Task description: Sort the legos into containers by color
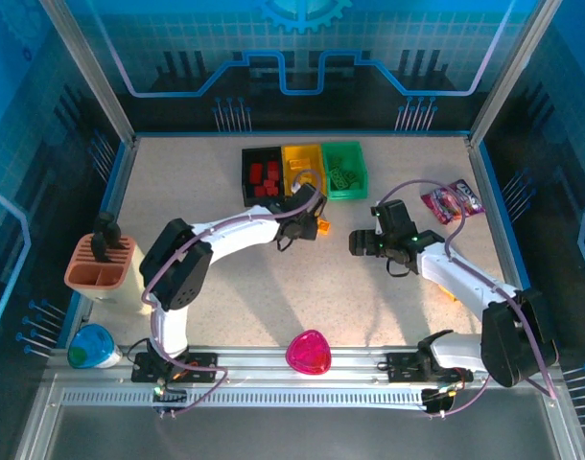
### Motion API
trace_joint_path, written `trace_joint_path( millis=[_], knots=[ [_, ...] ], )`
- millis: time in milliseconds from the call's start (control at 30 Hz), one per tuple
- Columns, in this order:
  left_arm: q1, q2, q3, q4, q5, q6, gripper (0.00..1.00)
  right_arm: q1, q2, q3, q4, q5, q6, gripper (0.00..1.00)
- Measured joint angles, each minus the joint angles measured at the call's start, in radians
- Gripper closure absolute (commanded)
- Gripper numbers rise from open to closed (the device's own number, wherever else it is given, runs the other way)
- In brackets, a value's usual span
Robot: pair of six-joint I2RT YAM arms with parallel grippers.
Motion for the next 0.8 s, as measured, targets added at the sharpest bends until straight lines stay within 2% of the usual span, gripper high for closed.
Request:
trace_joint_path(
  millis=[300,500,533,600,633,733,800],
  knots=[
    [0.123,0.013,0.229,-0.018,0.036,0.043,0.68,0.002,-0.057,-0.062,-0.002,-0.016,0.017,0.11],
    [0.159,0.118,0.439,-0.066,0.053,0.081,0.67,0.006,-0.096,-0.074,-0.011,-0.015,0.024,0.11],
    [0.164,0.144,0.478,-0.079,0.057,0.085,0.63,0.008,-0.102,-0.074,-0.012,-0.015,0.025,0.11],
    [0.176,0.194,0.551,-0.106,0.06,0.094,0.37,0.009,-0.113,-0.074,-0.013,-0.015,0.027,0.11],
    [0.183,0.223,0.591,-0.124,0.061,0.105,0.31,0.009,-0.119,-0.074,-0.015,-0.015,0.028,0.11],
    [0.201,0.284,0.693,-0.185,0.064,0.108,0.3,0.01,-0.132,-0.076,-0.022,-0.015,0.031,0.11],
    [0.206,0.281,0.695,-0.201,0.065,0.111,0.3,0.015,-0.134,-0.076,-0.023,-0.016,0.031,0.1]
  ],
)
